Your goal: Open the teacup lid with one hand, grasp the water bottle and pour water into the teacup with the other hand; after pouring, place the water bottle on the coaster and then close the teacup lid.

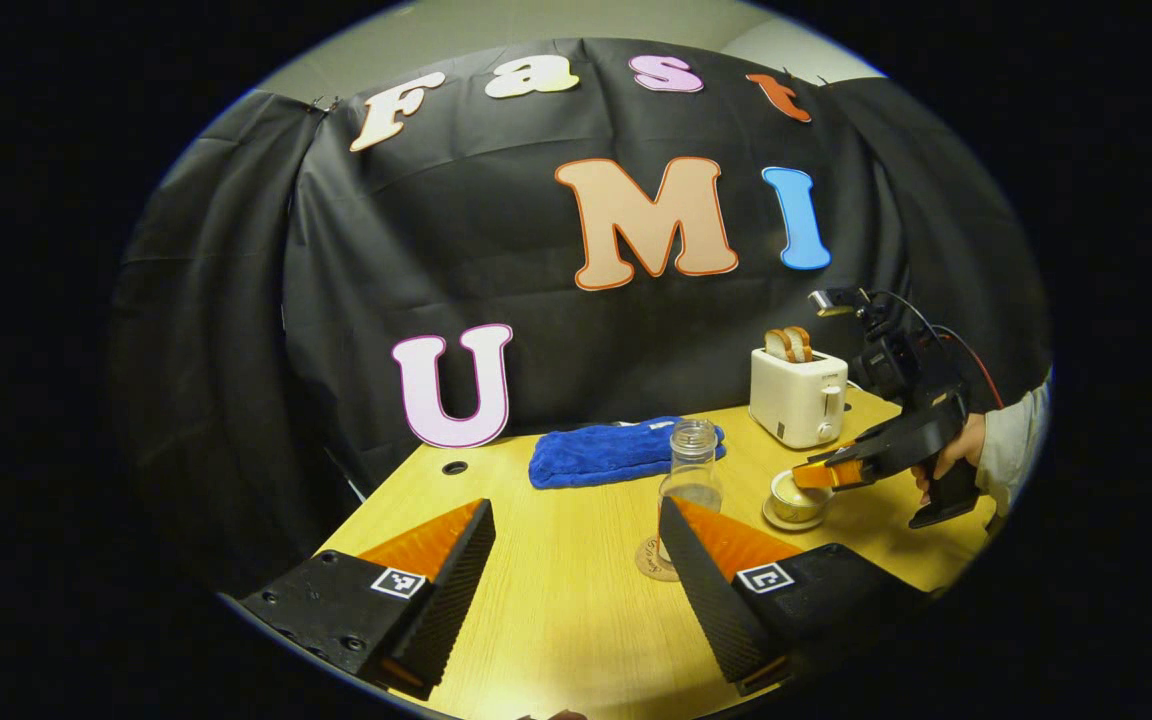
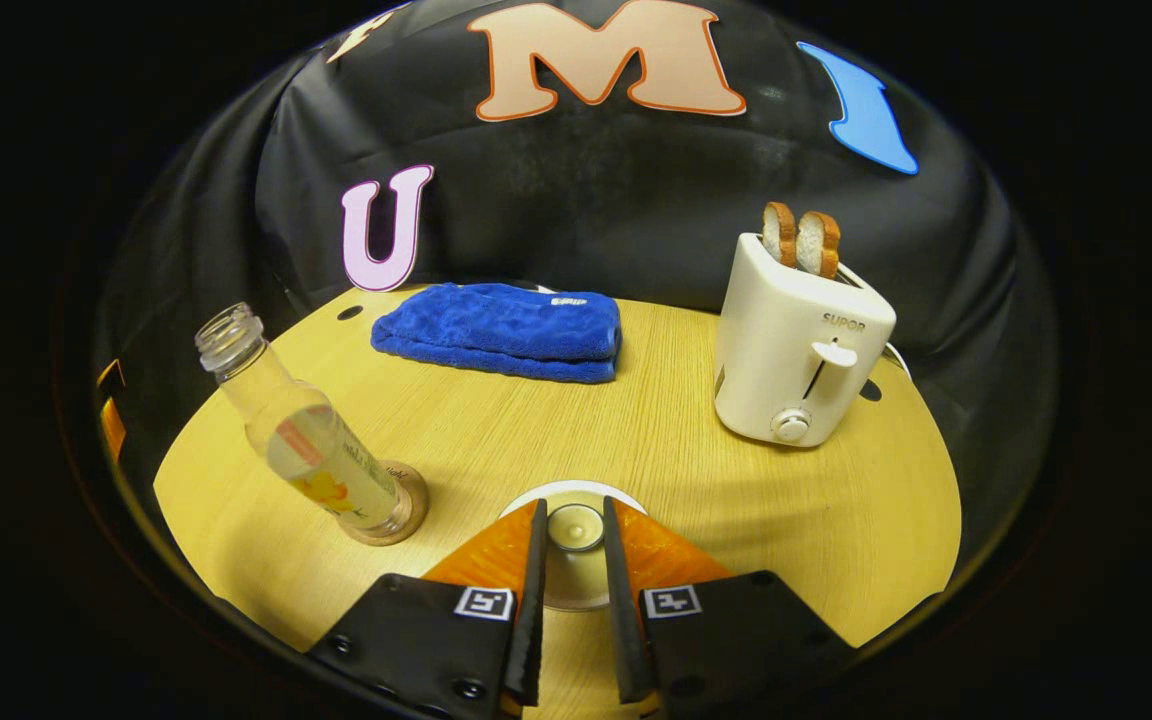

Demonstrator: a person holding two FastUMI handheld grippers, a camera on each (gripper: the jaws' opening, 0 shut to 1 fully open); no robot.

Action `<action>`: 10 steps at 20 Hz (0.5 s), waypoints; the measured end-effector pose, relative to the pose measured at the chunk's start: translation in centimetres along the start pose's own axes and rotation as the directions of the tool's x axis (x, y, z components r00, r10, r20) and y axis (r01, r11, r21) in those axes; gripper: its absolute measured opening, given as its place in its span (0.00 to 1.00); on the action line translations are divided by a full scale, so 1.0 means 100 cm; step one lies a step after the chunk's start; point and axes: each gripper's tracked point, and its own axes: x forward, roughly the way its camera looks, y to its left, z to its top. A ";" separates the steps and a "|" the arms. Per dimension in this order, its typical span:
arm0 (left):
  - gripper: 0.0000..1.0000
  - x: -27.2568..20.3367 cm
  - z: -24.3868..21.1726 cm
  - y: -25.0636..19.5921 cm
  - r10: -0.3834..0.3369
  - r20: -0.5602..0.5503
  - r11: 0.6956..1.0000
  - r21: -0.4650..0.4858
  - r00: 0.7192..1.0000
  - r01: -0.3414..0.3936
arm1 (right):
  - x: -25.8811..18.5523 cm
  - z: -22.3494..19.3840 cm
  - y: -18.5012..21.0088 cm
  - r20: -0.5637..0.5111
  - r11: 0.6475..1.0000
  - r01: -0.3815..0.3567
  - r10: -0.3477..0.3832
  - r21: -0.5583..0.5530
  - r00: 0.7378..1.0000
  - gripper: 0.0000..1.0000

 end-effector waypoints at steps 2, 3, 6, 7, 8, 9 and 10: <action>0.96 -0.002 0.003 -0.001 -0.003 0.006 1.000 0.003 1.000 0.003 | 0.000 0.001 0.000 0.005 1.000 0.007 -0.007 -0.015 1.000 0.32; 0.96 -0.002 0.006 -0.002 -0.006 0.009 1.000 0.004 1.000 0.006 | 0.000 -0.001 0.000 0.004 1.000 0.009 -0.009 -0.020 1.000 0.33; 0.96 -0.001 0.016 -0.006 -0.023 0.025 1.000 0.001 0.999 0.023 | -0.009 0.002 -0.001 0.011 1.000 0.014 -0.013 -0.022 1.000 0.40; 0.96 -0.001 0.021 -0.009 -0.031 0.035 1.000 -0.004 0.999 0.031 | -0.017 0.008 0.000 0.036 1.000 0.015 -0.014 -0.021 0.999 0.54; 0.96 0.001 0.026 -0.011 -0.038 0.046 0.999 -0.010 0.998 0.039 | -0.027 0.014 0.001 0.064 1.000 0.018 -0.016 -0.022 0.998 0.68; 0.96 0.003 0.034 -0.014 -0.045 0.059 0.999 -0.018 0.997 0.046 | -0.039 0.023 0.003 0.103 1.000 0.019 -0.016 -0.021 0.995 0.82; 0.96 0.005 0.039 -0.017 -0.052 0.072 0.998 -0.027 0.996 0.054 | -0.052 0.032 0.008 0.148 1.000 0.015 -0.012 -0.021 0.989 0.88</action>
